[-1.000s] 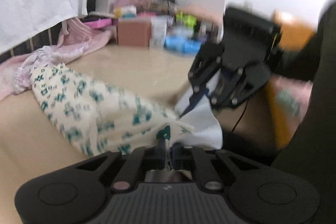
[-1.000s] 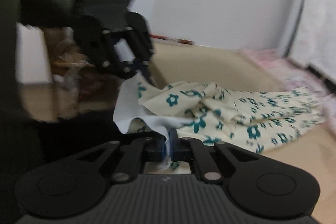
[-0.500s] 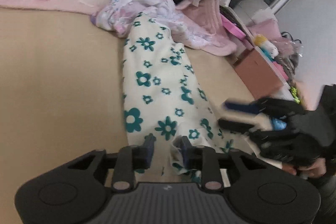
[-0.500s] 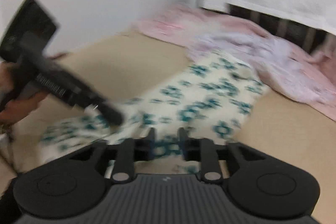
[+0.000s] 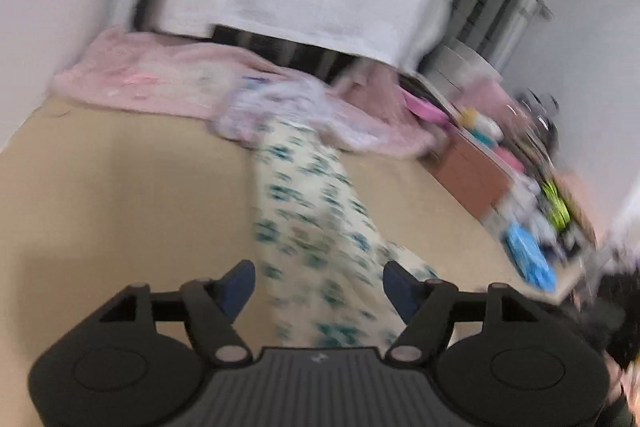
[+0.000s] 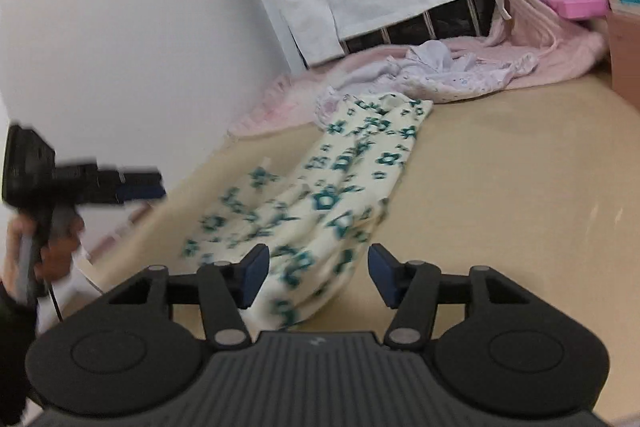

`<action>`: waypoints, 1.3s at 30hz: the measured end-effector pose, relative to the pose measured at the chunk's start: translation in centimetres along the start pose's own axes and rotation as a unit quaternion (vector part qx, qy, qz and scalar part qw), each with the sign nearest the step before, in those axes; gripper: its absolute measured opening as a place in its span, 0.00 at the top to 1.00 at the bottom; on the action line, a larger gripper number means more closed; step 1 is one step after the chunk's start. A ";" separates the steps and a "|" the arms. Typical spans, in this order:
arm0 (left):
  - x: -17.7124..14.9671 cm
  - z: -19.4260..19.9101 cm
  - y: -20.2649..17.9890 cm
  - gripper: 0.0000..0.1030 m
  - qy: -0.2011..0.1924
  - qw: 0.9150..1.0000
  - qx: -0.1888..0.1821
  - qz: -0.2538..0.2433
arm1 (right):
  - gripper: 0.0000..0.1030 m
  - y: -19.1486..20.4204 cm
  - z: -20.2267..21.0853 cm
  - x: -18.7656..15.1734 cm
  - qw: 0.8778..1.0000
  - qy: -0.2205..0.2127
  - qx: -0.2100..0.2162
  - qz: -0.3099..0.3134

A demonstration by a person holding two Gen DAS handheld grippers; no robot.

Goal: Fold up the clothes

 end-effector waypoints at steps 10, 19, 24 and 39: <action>-2.1 -7.6 0.5 0.54 0.055 0.996 0.062 -0.032 | 0.81 2.1 -6.1 -0.1 0.995 0.030 -0.091 0.037; -2.4 -7.6 2.0 0.61 0.062 0.997 0.035 0.041 | 0.50 1.7 -5.4 0.1 0.997 0.032 -0.070 -0.017; -2.2 -7.7 3.3 0.92 0.045 0.993 -0.018 0.105 | 0.96 1.1 -7.3 -0.3 0.996 0.051 -0.057 -0.045; -4.5 -8.0 3.6 0.83 0.044 0.994 0.017 0.101 | 0.93 1.8 -8.1 1.3 0.999 0.037 -0.025 -0.027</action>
Point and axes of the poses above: each gripper's, at about its wrist camera, not at the fingertips, and z roughly against the way its jaws point, y to its left, x to its top, the point moved 2 cm from there along -z, roughly the way its jaws point, and after that the axes turned 9 degrees about -z, right-handed, at the moved point
